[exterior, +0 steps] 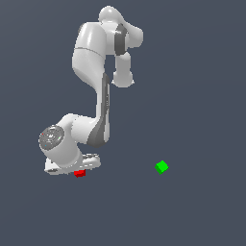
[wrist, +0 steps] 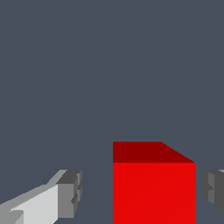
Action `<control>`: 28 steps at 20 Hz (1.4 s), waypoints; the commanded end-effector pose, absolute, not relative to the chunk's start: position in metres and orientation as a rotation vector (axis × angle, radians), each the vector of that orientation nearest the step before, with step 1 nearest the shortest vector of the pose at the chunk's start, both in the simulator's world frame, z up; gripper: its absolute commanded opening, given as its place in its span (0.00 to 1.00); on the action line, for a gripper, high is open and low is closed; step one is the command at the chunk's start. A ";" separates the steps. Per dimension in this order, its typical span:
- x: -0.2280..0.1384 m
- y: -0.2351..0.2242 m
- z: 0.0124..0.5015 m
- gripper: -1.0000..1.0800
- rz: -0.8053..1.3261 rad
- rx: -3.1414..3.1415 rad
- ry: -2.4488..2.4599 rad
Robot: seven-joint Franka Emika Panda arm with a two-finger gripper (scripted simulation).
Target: Stack the red cube on top of the green cube.
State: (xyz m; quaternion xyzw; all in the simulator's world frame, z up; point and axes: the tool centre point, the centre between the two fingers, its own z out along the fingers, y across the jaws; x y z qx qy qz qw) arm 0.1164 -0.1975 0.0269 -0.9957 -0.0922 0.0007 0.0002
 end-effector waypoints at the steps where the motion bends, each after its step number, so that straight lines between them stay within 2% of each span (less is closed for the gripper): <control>1: 0.117 -0.198 0.019 0.96 0.000 -3.128 -0.290; 6: 0.118 -0.198 0.020 0.96 0.000 -3.128 -0.290; 7: 0.118 -0.198 0.020 0.00 0.000 -3.128 -0.290; 20: 0.118 -0.198 0.022 0.00 0.001 -3.128 -0.290; 28: 0.117 -0.197 0.056 0.00 0.001 -3.128 -0.290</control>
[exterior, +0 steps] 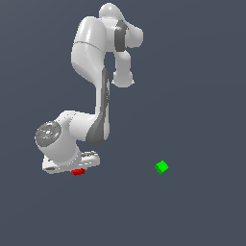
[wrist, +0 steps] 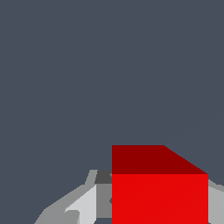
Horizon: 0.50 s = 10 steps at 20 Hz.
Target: Stack the red cube on top of the green cube.
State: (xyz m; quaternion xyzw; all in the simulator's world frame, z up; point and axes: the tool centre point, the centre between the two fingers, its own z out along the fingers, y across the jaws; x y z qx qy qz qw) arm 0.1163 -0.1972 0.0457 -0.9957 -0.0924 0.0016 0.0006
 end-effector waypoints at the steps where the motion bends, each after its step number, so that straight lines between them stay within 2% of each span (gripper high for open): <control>1: 0.117 -0.197 0.064 0.00 0.001 -3.128 -0.290; 10: 0.117 -0.197 0.115 0.00 0.000 -3.128 -0.290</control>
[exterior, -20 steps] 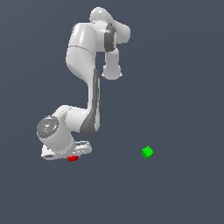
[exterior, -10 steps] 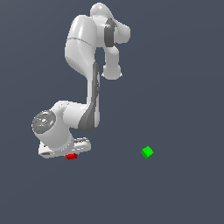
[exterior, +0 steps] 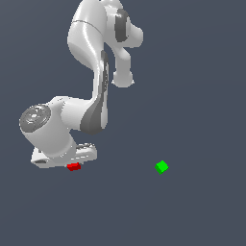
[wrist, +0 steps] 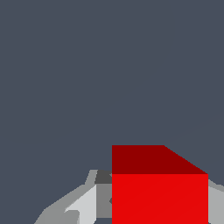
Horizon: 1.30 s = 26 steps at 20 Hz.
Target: Stack the red cube on top of the green cube.
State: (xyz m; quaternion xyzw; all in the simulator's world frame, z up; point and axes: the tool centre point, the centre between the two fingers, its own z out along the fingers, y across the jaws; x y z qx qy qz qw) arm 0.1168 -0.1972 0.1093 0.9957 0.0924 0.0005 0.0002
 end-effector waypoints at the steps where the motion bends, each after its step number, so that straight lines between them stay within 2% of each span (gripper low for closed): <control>1: 0.117 -0.197 0.117 0.00 0.000 3.128 0.290; 9: 0.118 -0.196 0.120 0.00 0.001 3.128 0.290; 15: 0.117 -0.180 0.117 0.00 0.001 3.128 0.290; 20: 0.114 -0.145 0.112 0.00 0.001 3.128 0.290; 26: 0.109 -0.078 0.101 0.00 0.001 3.128 0.291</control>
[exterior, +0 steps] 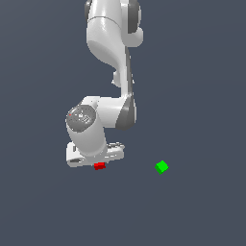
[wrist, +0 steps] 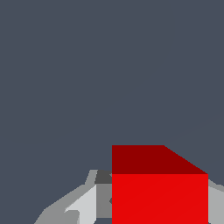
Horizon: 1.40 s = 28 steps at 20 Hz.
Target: Stack the red cube on top of the green cube.
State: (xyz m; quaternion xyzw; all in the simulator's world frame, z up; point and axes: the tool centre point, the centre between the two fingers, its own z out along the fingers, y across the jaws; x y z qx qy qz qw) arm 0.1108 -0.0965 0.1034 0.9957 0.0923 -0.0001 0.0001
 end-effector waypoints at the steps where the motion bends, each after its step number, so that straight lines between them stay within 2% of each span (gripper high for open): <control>1: 0.109 -0.066 0.099 0.00 0.001 3.128 0.291; 18: 0.100 0.129 0.068 0.00 0.000 3.128 0.291; 23: 0.100 0.163 0.062 0.00 0.000 3.128 0.291; 28: 0.101 0.176 0.061 0.00 0.000 3.128 0.291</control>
